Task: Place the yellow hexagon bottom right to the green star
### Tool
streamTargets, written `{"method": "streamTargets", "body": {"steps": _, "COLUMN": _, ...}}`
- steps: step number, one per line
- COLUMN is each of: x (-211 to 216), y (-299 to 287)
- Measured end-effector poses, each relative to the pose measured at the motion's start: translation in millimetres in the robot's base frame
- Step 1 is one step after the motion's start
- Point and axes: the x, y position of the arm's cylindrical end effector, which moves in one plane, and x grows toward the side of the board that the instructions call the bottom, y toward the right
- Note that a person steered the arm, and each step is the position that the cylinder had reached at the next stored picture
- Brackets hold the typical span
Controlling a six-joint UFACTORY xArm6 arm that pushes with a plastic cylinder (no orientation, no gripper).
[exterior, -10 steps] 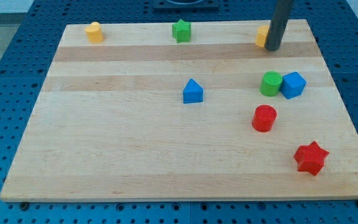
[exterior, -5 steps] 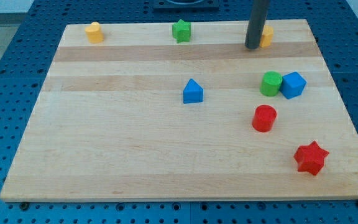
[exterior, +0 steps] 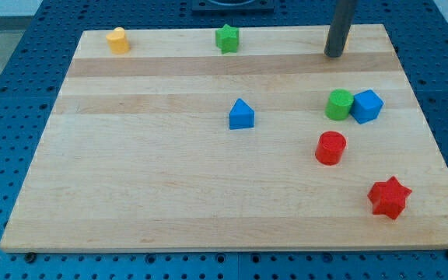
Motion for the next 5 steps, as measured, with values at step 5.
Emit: {"method": "streamTargets", "body": {"steps": 5, "x": -19, "y": -35}}
